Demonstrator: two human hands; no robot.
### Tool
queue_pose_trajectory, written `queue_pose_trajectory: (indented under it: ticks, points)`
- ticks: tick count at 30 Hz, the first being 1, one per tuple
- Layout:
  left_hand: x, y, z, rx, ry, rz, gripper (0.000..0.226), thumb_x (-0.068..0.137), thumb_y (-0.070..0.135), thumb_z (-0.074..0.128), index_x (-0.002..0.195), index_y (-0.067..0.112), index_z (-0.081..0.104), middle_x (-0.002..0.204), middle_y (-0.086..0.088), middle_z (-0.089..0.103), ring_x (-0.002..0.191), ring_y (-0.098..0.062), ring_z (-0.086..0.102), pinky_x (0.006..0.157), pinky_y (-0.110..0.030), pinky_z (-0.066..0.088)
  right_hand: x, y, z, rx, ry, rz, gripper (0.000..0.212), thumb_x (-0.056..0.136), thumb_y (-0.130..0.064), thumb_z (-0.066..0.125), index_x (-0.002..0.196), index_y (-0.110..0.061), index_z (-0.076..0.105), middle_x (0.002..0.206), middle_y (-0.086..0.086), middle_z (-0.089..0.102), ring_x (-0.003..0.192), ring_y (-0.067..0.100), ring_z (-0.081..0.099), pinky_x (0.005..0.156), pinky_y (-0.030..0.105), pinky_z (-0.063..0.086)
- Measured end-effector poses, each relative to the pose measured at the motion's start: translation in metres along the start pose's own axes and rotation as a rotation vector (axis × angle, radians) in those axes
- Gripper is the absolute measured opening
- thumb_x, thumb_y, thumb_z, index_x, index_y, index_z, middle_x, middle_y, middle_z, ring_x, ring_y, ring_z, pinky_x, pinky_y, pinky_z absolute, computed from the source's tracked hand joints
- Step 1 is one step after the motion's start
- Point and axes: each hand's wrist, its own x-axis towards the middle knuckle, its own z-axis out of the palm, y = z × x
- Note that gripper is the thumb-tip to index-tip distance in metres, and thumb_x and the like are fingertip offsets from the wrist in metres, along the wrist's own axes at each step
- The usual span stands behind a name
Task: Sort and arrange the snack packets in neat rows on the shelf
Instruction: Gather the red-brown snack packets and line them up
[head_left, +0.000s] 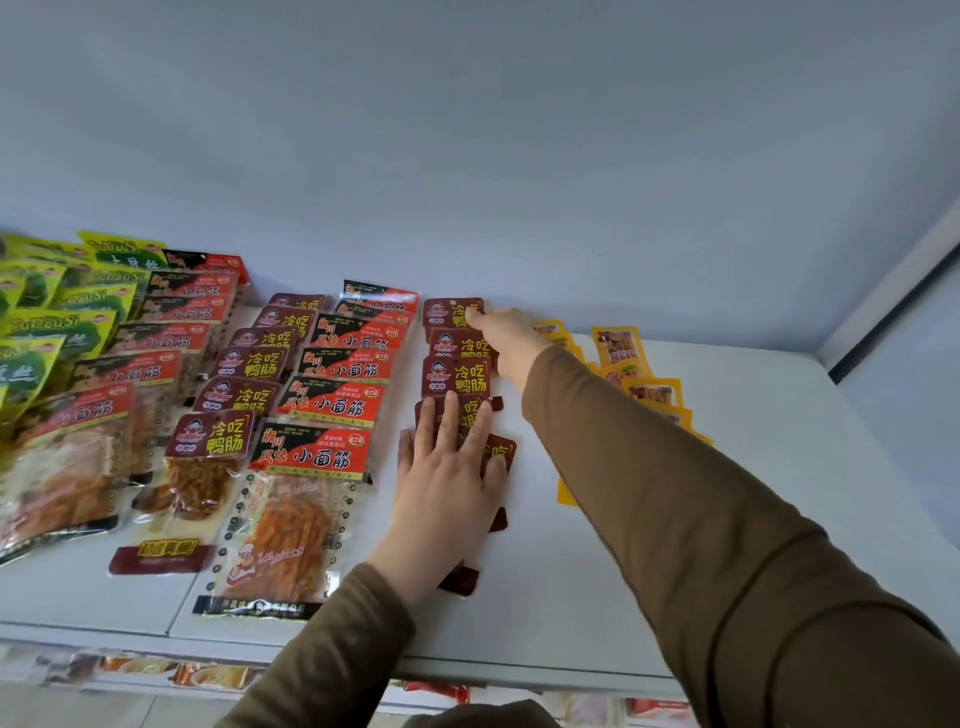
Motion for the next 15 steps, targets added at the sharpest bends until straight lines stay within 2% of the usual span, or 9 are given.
queue_pose_trajectory:
  ticks: [2, 4, 6, 9, 13, 15]
  points:
    - [-0.003, -0.003, -0.004, 0.02, -0.012, -0.002, 0.064, 0.107, 0.052, 0.024, 0.163, 0.037, -0.002, 0.172, -0.004, -0.011, 0.156, -0.026, -0.02, 0.125, -0.048, -0.009, -0.001, 0.005, -0.003, 0.098, -0.016, 0.011, 0.017, 0.1, -0.02, 0.062, 0.109, -0.006, 0.06, 0.111, 0.016, 0.069, 0.1, 0.033, 0.069, 0.089, 0.05, 0.058]
    - [-0.006, -0.007, -0.007, 0.058, -0.02, 0.002, 0.065, 0.107, 0.054, 0.025, 0.163, 0.038, -0.004, 0.172, -0.003, -0.011, 0.156, -0.026, -0.021, 0.125, -0.048, -0.007, -0.004, 0.009, -0.004, 0.158, -0.028, 0.002, 0.003, 0.101, -0.009, 0.058, 0.099, -0.008, 0.059, 0.101, 0.014, 0.068, 0.095, 0.032, 0.069, 0.078, 0.044, 0.059]
    - [-0.009, -0.01, -0.008, 0.079, -0.034, 0.013, 0.067, 0.106, 0.055, 0.026, 0.163, 0.039, -0.006, 0.172, -0.002, -0.013, 0.156, -0.026, -0.022, 0.125, -0.049, -0.007, -0.007, 0.013, -0.005, 0.175, -0.053, -0.038, 0.013, 0.099, 0.002, 0.055, 0.105, -0.009, 0.058, 0.097, 0.013, 0.067, 0.092, 0.032, 0.067, 0.07, 0.038, 0.057]
    - [-0.013, -0.012, -0.01, 0.079, -0.059, 0.03, 0.068, 0.106, 0.055, 0.028, 0.162, 0.04, -0.006, 0.171, -0.001, -0.015, 0.156, -0.026, -0.022, 0.124, -0.049, -0.007, -0.011, 0.014, -0.006, 0.184, -0.087, -0.07, 0.025, 0.096, 0.009, 0.05, 0.112, -0.009, 0.059, 0.099, 0.013, 0.067, 0.092, 0.03, 0.067, 0.071, 0.037, 0.057]
    - [-0.016, -0.012, -0.011, 0.082, -0.071, 0.054, 0.067, 0.106, 0.054, 0.029, 0.162, 0.04, -0.006, 0.171, -0.001, -0.016, 0.156, -0.026, -0.023, 0.125, -0.047, -0.008, -0.013, 0.016, -0.005, 0.207, -0.06, -0.079, 0.027, 0.1, -0.007, 0.056, 0.126, -0.012, 0.06, 0.113, 0.013, 0.071, 0.1, 0.029, 0.07, 0.082, 0.043, 0.059]
    - [-0.018, -0.013, -0.011, 0.084, -0.073, 0.069, 0.067, 0.106, 0.055, 0.029, 0.162, 0.041, -0.005, 0.171, -0.001, -0.016, 0.155, -0.026, -0.023, 0.124, -0.045, -0.01, -0.013, 0.016, -0.002, 0.187, -0.006, -0.114, 0.029, 0.1, -0.008, 0.057, 0.128, -0.013, 0.059, 0.116, 0.01, 0.07, 0.102, 0.026, 0.069, 0.08, 0.041, 0.059]
